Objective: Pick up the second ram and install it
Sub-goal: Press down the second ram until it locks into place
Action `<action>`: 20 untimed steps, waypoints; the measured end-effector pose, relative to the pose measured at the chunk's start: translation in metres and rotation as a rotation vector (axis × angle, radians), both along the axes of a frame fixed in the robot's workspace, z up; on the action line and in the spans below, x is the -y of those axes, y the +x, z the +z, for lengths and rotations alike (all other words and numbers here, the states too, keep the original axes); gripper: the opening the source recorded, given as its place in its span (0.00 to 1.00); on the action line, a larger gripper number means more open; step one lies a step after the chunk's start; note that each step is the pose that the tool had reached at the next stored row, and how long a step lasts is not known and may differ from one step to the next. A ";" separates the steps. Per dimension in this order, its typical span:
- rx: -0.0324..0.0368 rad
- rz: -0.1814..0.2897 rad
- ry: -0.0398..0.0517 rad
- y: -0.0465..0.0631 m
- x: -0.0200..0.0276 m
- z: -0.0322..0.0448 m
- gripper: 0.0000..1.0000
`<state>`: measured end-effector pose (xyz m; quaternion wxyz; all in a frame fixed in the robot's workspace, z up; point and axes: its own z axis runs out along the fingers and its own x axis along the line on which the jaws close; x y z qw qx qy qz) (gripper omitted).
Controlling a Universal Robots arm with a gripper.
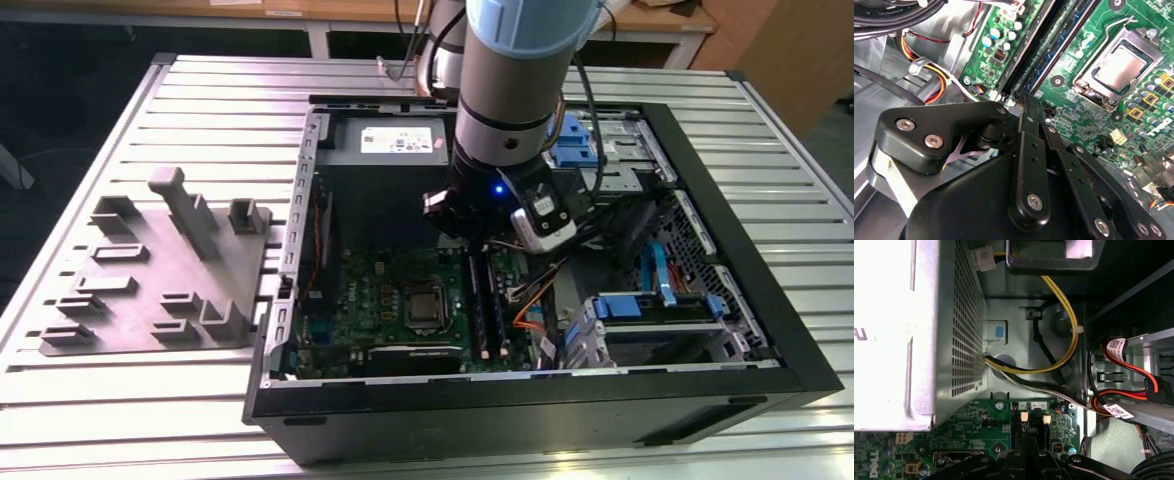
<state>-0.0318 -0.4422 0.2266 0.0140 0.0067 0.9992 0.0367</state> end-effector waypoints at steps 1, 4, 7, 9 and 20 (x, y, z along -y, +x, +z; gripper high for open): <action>0.0001 0.000 0.0003 0.000 -0.0001 -0.0005 0.10; 0.0001 0.000 0.0003 0.000 -0.0001 -0.0043 0.10; 0.0000 0.000 0.0000 0.000 0.0000 -0.0045 0.10; 0.0001 0.000 0.0002 0.000 0.0000 -0.0049 0.10; -0.0001 0.000 -0.0007 0.000 0.0000 -0.0086 0.10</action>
